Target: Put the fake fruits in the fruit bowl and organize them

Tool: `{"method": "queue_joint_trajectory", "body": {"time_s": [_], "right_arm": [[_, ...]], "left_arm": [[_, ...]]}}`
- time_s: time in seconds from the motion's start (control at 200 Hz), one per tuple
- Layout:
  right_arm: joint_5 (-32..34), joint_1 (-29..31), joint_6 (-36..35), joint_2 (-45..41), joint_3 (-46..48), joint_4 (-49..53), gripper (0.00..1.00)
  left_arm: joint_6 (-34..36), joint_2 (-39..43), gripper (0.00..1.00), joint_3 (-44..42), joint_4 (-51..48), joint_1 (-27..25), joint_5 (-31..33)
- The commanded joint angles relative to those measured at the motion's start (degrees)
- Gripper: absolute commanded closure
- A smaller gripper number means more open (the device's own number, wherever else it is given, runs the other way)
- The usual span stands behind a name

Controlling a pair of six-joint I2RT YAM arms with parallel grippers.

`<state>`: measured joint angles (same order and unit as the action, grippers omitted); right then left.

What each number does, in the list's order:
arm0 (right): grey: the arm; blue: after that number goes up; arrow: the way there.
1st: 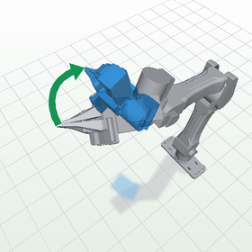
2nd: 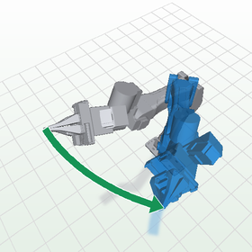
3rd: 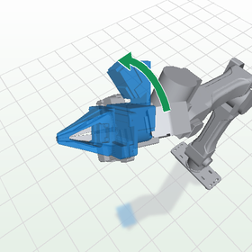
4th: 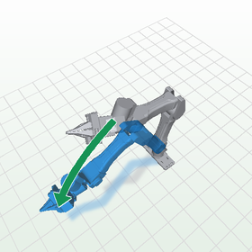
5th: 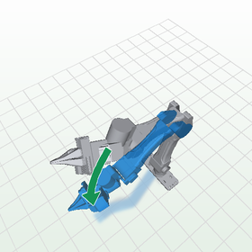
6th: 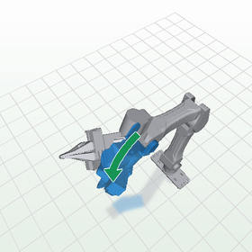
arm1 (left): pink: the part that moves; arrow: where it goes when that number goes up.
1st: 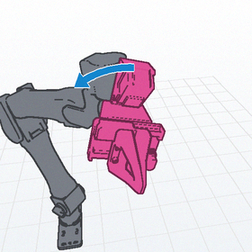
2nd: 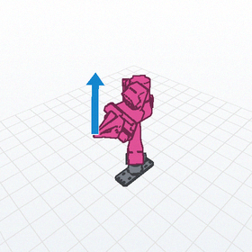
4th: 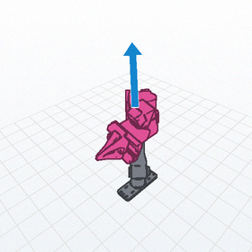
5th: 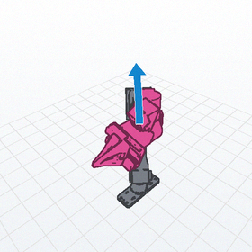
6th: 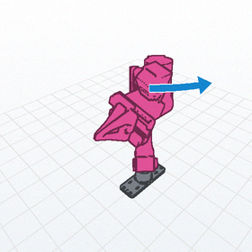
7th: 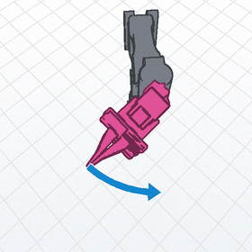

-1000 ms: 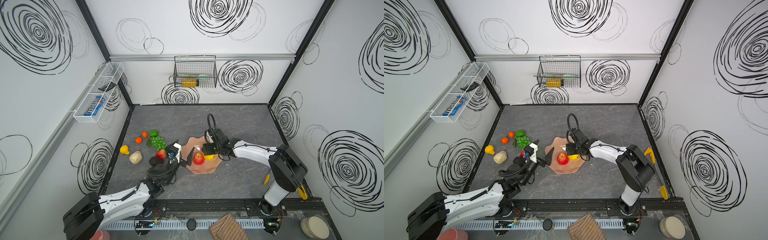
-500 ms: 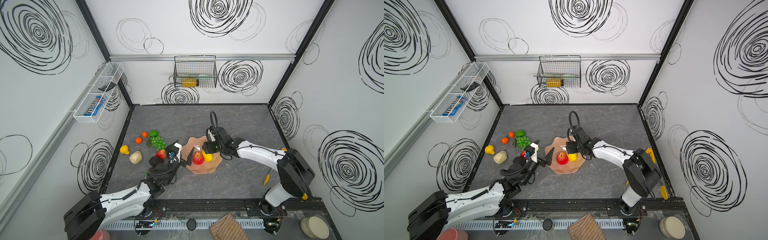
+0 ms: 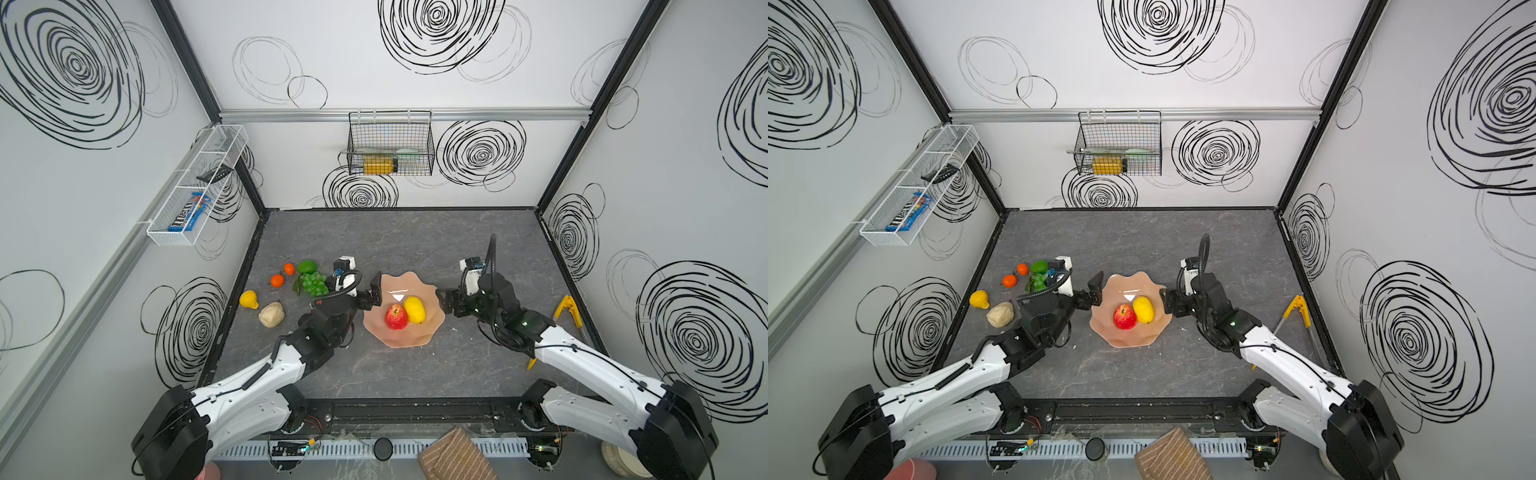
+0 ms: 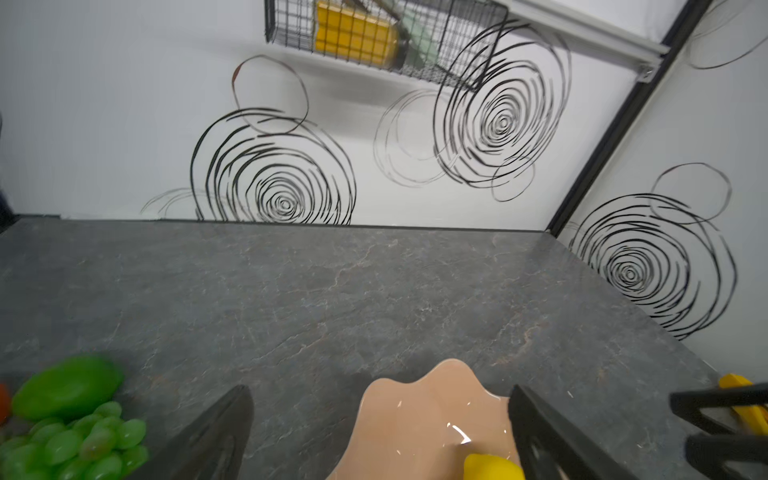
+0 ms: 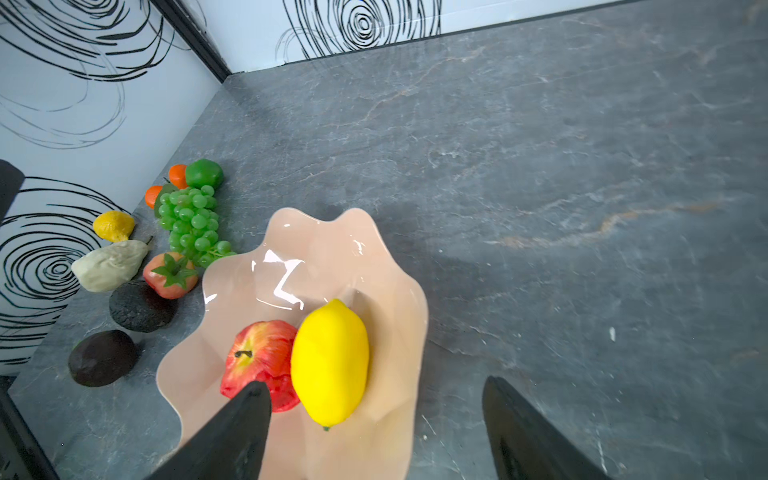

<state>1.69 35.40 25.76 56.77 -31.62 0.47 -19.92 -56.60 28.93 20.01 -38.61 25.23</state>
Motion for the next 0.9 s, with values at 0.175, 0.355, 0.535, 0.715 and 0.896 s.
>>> {"method": "queue_joint_trajectory", "body": {"time_s": [0.175,0.355,0.535,0.715,0.896], "right_arm": [[-4.22,-3.32,5.37,-2.45,11.78,-13.86,0.16],[-4.84,-3.83,6.13,-0.47,14.30,-15.86,0.15],[-6.48,-4.28,6.84,-0.08,14.34,-15.71,0.15],[-6.30,-4.46,6.89,-0.92,14.32,-14.67,0.15],[-6.32,-4.54,7.02,-0.73,14.36,-14.71,0.14]], "left_arm": [[-16.78,0.07,0.01,5.71,-30.39,10.11,5.89],[-16.41,-5.01,0.04,6.57,-33.54,15.30,4.48],[-14.72,-12.40,0.04,7.40,-31.47,18.17,2.57],[-14.19,-16.12,0.06,7.82,-30.11,20.21,0.05],[-14.37,-18.06,0.07,8.16,-30.79,20.49,-0.29]]}}
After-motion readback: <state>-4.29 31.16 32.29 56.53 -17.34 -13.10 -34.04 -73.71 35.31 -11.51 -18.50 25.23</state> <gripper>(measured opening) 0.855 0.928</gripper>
